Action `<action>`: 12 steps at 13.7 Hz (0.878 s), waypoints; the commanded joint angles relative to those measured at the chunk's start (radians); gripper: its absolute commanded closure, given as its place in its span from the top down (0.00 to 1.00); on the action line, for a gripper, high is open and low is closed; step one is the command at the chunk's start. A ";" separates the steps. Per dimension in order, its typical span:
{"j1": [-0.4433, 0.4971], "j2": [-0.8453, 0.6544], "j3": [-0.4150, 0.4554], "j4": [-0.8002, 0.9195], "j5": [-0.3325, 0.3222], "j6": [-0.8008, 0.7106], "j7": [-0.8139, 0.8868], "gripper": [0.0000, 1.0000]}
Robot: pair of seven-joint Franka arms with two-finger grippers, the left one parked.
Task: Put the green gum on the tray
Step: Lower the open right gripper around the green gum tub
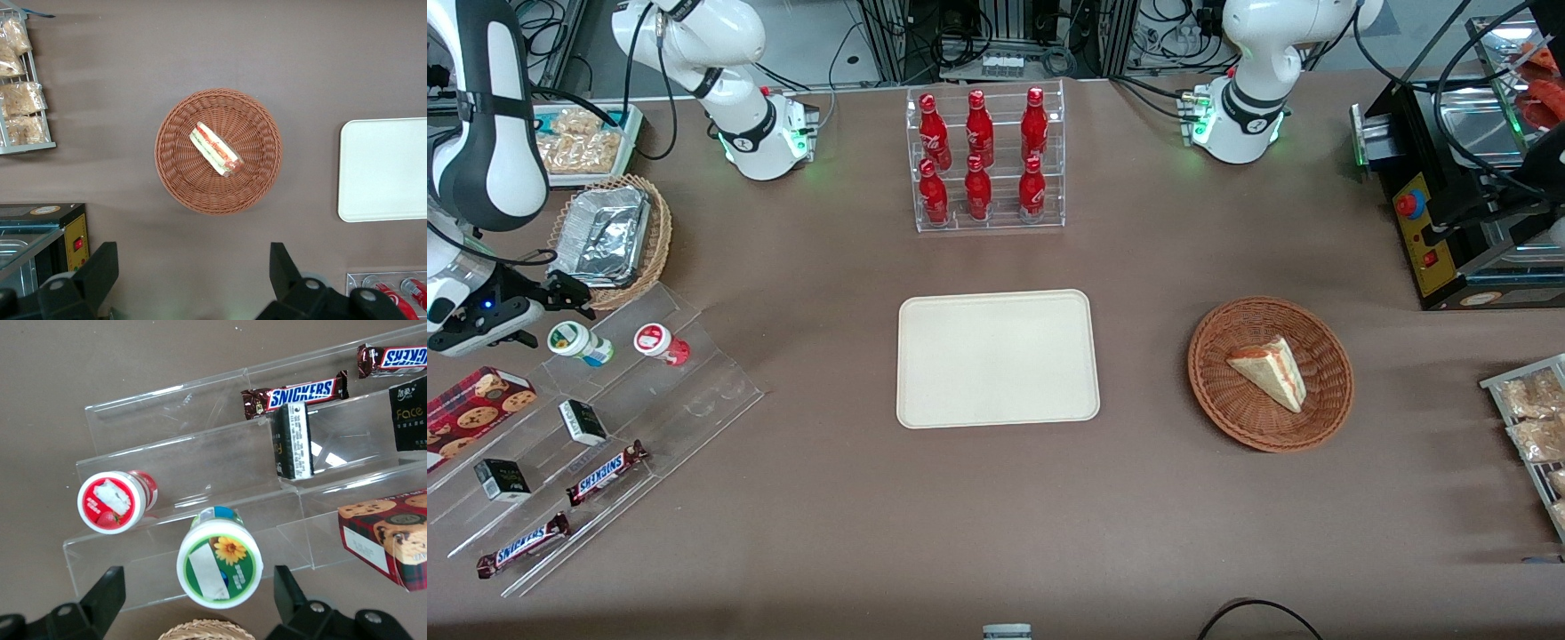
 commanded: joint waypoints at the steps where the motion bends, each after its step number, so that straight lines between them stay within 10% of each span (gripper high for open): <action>1: -0.003 -0.012 -0.007 -0.031 0.010 0.034 -0.021 0.99; 12: -0.004 0.030 -0.008 -0.033 0.010 0.078 -0.024 0.99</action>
